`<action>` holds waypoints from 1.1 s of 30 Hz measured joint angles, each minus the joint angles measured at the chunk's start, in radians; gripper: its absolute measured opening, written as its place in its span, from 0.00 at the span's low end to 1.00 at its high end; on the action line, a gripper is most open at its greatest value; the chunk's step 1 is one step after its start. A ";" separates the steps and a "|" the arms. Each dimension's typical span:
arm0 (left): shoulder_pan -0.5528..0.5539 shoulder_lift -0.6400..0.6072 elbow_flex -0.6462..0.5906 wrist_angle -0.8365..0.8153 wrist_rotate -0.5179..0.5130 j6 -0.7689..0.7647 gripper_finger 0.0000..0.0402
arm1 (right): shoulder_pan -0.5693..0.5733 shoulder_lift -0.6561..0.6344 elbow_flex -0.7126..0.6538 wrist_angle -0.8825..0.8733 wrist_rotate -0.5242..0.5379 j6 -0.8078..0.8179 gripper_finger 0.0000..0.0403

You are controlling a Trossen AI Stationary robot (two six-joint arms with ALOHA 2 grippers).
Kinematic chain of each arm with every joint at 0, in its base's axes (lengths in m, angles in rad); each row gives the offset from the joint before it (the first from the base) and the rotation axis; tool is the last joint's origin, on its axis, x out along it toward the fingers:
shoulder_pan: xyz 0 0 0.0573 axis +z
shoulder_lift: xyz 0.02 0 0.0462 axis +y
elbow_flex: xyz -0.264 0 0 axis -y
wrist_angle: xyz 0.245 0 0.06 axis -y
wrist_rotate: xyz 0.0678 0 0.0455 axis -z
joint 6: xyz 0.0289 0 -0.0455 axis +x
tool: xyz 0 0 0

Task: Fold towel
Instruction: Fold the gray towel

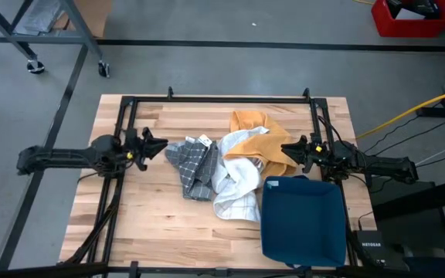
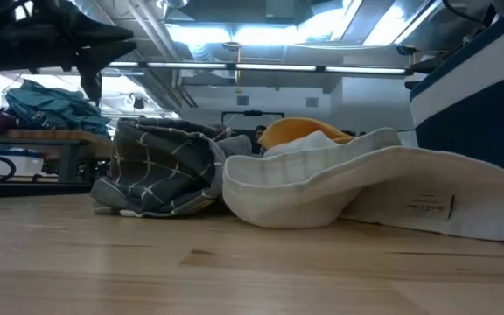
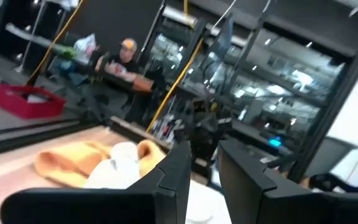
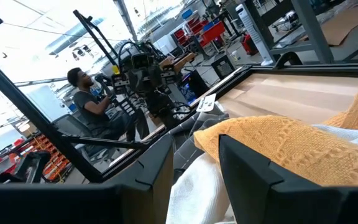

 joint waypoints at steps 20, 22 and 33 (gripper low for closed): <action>0.000 0.751 0.335 -0.024 0.084 -0.228 0.22 | 0.000 0.000 0.000 -0.001 -0.007 0.072 0.33; 0.006 0.787 0.366 -0.021 0.084 -0.170 0.26 | 0.000 0.000 0.000 -0.001 -0.022 0.071 0.33; 0.017 0.823 0.439 -0.074 0.047 -0.055 0.28 | 0.000 0.000 0.000 -0.004 -0.029 0.037 0.33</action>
